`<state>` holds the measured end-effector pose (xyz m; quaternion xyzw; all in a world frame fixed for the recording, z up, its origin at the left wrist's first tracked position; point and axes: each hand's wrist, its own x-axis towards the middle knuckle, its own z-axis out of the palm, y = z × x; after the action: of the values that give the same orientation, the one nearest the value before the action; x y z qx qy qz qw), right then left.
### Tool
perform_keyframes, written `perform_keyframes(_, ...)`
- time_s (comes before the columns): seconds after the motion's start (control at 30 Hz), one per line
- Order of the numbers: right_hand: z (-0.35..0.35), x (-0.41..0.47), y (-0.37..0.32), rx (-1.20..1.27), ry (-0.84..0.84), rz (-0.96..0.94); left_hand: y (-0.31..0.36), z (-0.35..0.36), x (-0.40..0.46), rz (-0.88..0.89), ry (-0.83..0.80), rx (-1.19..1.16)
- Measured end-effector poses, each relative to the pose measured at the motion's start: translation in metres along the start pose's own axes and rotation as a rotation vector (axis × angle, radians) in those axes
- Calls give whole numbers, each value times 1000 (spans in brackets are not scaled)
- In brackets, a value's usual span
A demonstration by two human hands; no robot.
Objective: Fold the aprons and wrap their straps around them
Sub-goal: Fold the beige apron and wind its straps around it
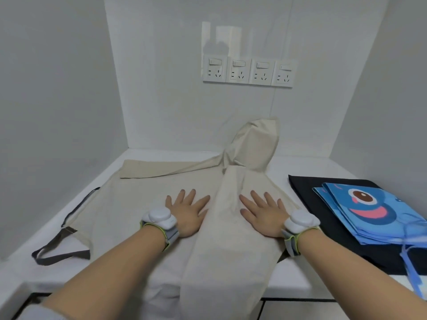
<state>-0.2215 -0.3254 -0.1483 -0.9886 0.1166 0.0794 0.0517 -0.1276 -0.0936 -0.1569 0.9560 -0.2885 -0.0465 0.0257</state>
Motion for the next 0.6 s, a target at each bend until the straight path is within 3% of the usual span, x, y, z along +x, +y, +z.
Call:
perform_keyframes(0.17, -16, -21, 15, -135, -44, 140, -23, -4, 7, -118, -36, 7)
perform_keyframes(0.27, -30, -29, 17, -230, 76, 168, -18, -12, 6, -98, 3, 12)
perform_keyframes(0.4, -34, -13, 8, -81, 259, -8, 5, -20, 2, 32, 135, -90)
perform_keyframes(0.5, -21, -2, -4, 80, 78, -44, 13, -12, -1, 32, 74, -147)
perform_keyframes(0.6, -2, 2, 0, 3, -3, 8, 12, 1, -4, 5, 6, -93)
